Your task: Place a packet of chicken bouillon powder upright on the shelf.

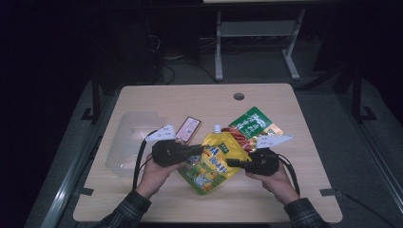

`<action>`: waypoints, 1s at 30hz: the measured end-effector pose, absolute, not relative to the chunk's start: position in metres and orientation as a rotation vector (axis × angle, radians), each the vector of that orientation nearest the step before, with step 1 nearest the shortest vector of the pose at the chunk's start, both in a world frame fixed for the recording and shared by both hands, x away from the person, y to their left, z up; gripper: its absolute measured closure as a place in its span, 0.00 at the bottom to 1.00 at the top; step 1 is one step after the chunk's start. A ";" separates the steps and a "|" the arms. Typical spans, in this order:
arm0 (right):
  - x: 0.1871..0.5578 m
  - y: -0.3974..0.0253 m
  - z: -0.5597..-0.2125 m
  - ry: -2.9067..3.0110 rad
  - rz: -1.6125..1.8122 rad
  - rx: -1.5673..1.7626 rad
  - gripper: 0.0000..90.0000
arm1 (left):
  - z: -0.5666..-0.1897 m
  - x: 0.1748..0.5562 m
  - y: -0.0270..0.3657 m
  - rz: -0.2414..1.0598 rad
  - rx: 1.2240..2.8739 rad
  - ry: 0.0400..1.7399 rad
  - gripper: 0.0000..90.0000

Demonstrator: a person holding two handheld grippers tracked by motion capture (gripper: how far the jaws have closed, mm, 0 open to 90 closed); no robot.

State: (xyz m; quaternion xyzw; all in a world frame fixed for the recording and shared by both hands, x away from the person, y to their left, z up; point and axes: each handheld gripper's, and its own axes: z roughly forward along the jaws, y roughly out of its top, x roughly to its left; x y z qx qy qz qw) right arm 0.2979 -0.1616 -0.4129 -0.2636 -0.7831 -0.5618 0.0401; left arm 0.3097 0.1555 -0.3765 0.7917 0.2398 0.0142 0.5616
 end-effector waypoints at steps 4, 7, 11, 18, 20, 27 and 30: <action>0.300 -0.161 -0.414 -2.407 -1.694 -0.809 1.00 | -0.379 0.309 0.156 0.035 1.867 0.570 0.99; 0.301 -0.158 -0.413 -2.428 -1.681 -0.796 1.00 | -0.380 0.307 0.158 0.049 1.874 0.582 0.99; 0.302 -0.156 -0.412 -2.441 -1.675 -0.781 1.00 | -0.381 0.306 0.160 0.082 1.897 0.587 0.96; 0.299 -0.157 -0.404 -2.457 -1.687 -0.717 1.00 | -0.374 0.300 0.165 0.174 1.962 0.613 0.63; 0.299 -0.158 -0.402 -2.461 -1.692 -0.714 1.00 | -0.372 0.297 0.168 0.221 1.993 0.616 0.52; 0.301 -0.164 -0.392 -2.474 -1.704 -0.736 1.00 | -0.379 0.279 0.178 0.176 2.046 0.602 0.39; 0.303 -0.163 -0.389 -2.478 -1.705 -0.743 1.00 | -0.391 0.271 0.180 0.155 2.074 0.611 0.36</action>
